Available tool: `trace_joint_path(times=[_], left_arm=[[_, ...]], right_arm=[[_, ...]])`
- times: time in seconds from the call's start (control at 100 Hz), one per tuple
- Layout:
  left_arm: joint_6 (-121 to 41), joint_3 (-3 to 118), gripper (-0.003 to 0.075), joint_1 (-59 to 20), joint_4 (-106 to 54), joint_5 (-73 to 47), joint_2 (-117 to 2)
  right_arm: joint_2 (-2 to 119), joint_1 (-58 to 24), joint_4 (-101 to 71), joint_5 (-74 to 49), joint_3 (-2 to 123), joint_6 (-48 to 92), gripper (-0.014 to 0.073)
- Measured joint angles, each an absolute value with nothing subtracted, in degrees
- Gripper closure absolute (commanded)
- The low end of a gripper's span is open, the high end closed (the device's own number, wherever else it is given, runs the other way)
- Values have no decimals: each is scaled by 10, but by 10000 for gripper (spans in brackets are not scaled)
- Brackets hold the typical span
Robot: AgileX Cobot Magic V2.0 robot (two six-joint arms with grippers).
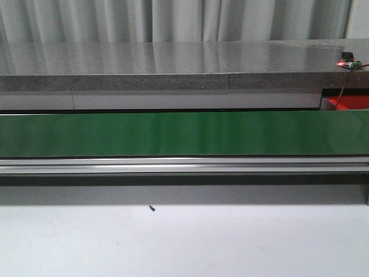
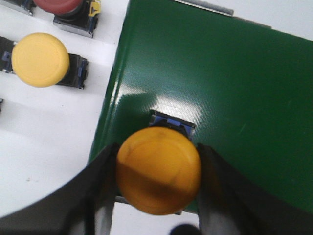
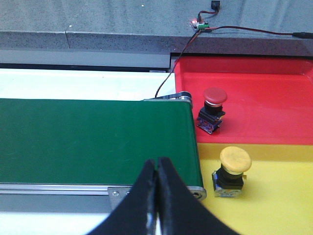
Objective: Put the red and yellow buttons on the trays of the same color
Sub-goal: 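Set the yellow button on the green belt and open the left gripper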
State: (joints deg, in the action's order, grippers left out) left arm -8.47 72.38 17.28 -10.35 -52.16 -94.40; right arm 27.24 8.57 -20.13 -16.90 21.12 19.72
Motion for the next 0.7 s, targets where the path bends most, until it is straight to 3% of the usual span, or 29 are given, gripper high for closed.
trace_joint_path(times=[0.1, 0.17, 0.4, 0.7], left_arm=[[-108, 724, 204, 173, -136, -522, -944], [-127, 724, 136, 173, -167, -522, -944], [-179, 724, 132, 172, -254, -521, -940], [-189, 724, 137, 172, -251, -510, -886]], right_arm=[[272, 86, -201, -169, 211, 197, 662], [272, 86, -201, -169, 211, 197, 662], [272, 86, -201, -169, 211, 197, 662], [272, 86, -201, -169, 211, 197, 662]])
